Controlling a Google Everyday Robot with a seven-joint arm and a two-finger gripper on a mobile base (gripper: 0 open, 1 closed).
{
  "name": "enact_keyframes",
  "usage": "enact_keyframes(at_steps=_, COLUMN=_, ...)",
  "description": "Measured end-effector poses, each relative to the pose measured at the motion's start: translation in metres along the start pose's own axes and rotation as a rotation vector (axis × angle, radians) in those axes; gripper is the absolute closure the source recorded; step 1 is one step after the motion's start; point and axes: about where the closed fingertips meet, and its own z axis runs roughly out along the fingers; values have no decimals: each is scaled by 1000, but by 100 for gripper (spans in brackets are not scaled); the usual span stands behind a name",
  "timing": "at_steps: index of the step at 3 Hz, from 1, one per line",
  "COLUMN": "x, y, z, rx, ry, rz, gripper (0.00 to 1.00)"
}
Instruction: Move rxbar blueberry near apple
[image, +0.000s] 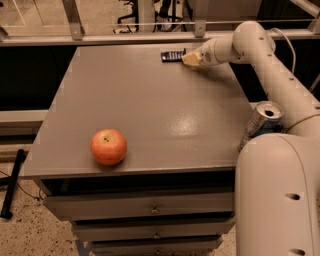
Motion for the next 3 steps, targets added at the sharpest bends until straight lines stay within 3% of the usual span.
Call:
enact_keyframes(at_steps=1, x=-10, y=5, z=-8, rx=-13, ry=-18, rz=-4, gripper=100)
enact_keyframes(at_steps=3, x=-62, y=30, z=-45, rx=-80, ry=-124, rz=-55, gripper=100)
